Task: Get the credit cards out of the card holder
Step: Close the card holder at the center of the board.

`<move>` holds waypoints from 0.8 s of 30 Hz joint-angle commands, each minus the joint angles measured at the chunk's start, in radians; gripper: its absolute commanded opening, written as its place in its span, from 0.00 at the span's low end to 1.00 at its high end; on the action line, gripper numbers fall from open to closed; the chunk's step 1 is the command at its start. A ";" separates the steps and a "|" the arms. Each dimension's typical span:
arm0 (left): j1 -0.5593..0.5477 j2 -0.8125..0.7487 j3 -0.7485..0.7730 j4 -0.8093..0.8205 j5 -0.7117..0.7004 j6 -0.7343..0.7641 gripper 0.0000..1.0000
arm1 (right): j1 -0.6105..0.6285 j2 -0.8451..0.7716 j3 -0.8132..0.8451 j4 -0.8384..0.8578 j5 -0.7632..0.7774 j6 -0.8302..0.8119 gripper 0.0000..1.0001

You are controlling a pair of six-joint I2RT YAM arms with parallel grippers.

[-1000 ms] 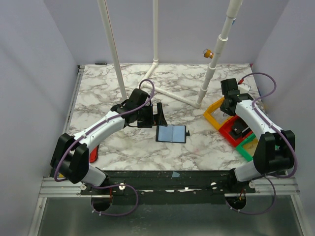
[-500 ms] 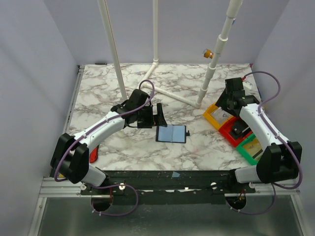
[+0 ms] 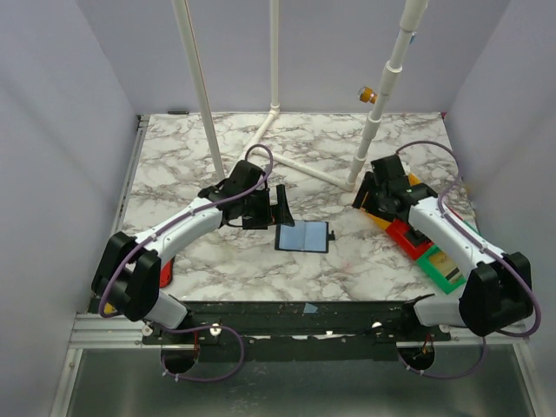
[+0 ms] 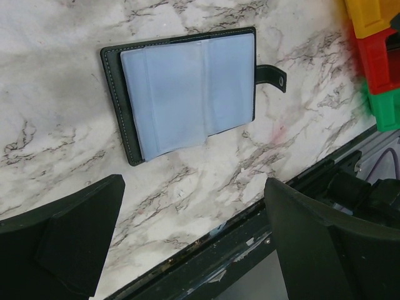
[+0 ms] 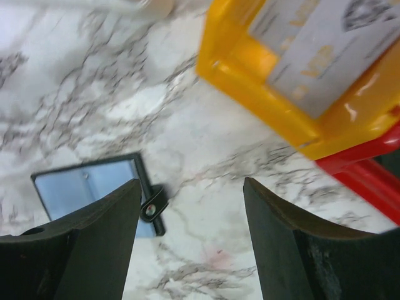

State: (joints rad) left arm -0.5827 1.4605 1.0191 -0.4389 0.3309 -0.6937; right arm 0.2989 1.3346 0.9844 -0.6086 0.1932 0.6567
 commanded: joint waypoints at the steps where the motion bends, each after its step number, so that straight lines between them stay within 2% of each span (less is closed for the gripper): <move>1: -0.001 0.038 -0.029 0.036 -0.032 -0.016 0.96 | 0.128 0.016 -0.021 0.054 -0.014 0.059 0.70; 4: 0.005 0.067 -0.045 0.054 -0.033 -0.022 0.90 | 0.221 0.040 -0.012 0.071 -0.007 0.084 0.69; 6: 0.011 0.084 -0.055 0.067 -0.033 -0.027 0.84 | 0.282 0.062 0.003 0.078 -0.005 0.101 0.65; 10: 0.023 0.117 -0.069 0.090 -0.039 -0.035 0.63 | 0.370 0.122 0.023 0.086 0.001 0.127 0.48; 13: 0.030 0.143 -0.073 0.096 -0.046 -0.038 0.50 | 0.396 0.165 0.022 0.106 -0.012 0.132 0.39; 15: 0.036 0.156 -0.074 0.099 -0.053 -0.038 0.40 | 0.404 0.190 0.022 0.115 -0.012 0.130 0.36; 17: 0.041 0.171 -0.076 0.104 -0.058 -0.038 0.27 | 0.407 0.214 0.023 0.119 -0.012 0.128 0.32; 21: 0.052 0.199 -0.075 0.108 -0.072 -0.034 0.00 | 0.406 0.241 0.023 0.122 0.005 0.119 0.31; 24: 0.054 0.224 -0.067 0.104 -0.098 -0.025 0.00 | 0.407 0.265 0.028 0.111 0.030 0.121 0.30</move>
State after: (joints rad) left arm -0.5358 1.6505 0.9524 -0.3508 0.2882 -0.7307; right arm 0.6994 1.5696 0.9806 -0.5087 0.1864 0.7696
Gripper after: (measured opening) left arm 0.011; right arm 0.307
